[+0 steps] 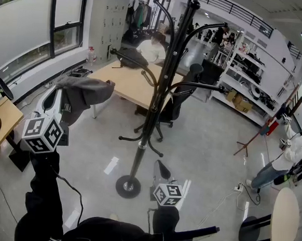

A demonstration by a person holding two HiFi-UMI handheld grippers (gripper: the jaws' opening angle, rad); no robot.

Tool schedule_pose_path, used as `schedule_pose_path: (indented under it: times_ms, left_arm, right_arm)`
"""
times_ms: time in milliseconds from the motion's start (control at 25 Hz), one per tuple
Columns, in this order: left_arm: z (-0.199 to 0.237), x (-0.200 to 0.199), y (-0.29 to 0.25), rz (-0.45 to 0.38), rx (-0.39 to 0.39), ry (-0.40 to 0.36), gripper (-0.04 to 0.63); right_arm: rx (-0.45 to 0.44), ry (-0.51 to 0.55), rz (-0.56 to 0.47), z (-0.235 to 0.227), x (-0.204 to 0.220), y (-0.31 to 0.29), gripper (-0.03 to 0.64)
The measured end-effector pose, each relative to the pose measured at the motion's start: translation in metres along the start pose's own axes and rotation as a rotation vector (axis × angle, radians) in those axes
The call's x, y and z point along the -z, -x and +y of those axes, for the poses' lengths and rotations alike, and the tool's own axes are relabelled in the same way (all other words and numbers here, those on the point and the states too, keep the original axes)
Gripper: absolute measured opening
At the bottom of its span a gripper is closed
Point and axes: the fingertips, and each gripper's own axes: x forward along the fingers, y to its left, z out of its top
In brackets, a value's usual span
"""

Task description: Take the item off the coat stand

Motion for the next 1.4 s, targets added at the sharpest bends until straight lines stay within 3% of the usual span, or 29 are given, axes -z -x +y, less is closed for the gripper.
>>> schedule_pose_path:
  times_ms: [640,1040,1400]
  left_arm:
    - [-0.059,0.042,0.070,0.094,-0.003,-0.016,0.017]
    - [-0.087,0.037,0.114,0.116,-0.001,-0.021,0.017]
    - [-0.113,0.056,0.151,0.143,0.014,-0.034,0.017]
  right_arm:
    - [-0.043,0.043,-0.012,-0.008,-0.018,0.057,0.002]
    - [-0.052,0.038,0.002,-0.007,-0.019,0.106,0.002]
    - [-0.038,0.042,0.015,-0.011,-0.013,0.145,0.002]
